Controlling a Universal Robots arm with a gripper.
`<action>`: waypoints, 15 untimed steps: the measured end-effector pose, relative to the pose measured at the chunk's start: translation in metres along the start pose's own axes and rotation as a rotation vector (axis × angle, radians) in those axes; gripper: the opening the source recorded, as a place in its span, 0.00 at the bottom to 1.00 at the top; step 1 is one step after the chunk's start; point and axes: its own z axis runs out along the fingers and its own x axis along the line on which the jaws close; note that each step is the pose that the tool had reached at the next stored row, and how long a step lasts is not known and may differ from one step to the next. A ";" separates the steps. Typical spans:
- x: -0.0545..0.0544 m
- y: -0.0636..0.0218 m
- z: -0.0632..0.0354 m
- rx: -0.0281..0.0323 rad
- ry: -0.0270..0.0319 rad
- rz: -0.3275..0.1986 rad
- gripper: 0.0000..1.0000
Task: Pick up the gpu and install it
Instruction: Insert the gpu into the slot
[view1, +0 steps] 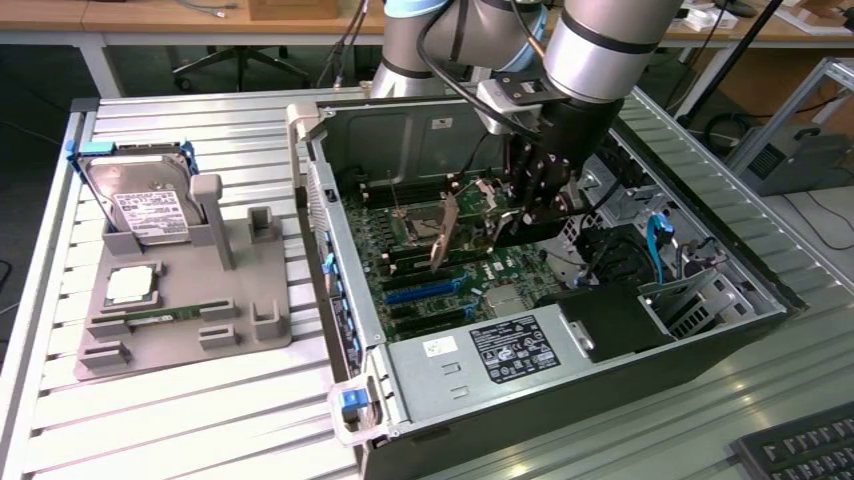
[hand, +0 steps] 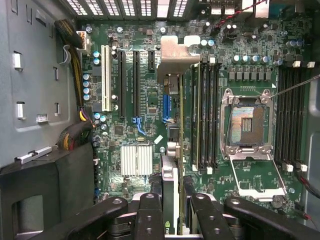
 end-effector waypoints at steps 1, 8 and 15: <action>0.000 0.0000 0.0003 0.0000 0.0000 0.000 0.27; 0.001 0.0001 0.0035 0.0000 0.0001 -0.001 0.27; 0.002 0.0002 0.0061 -0.0001 0.0001 -0.001 0.27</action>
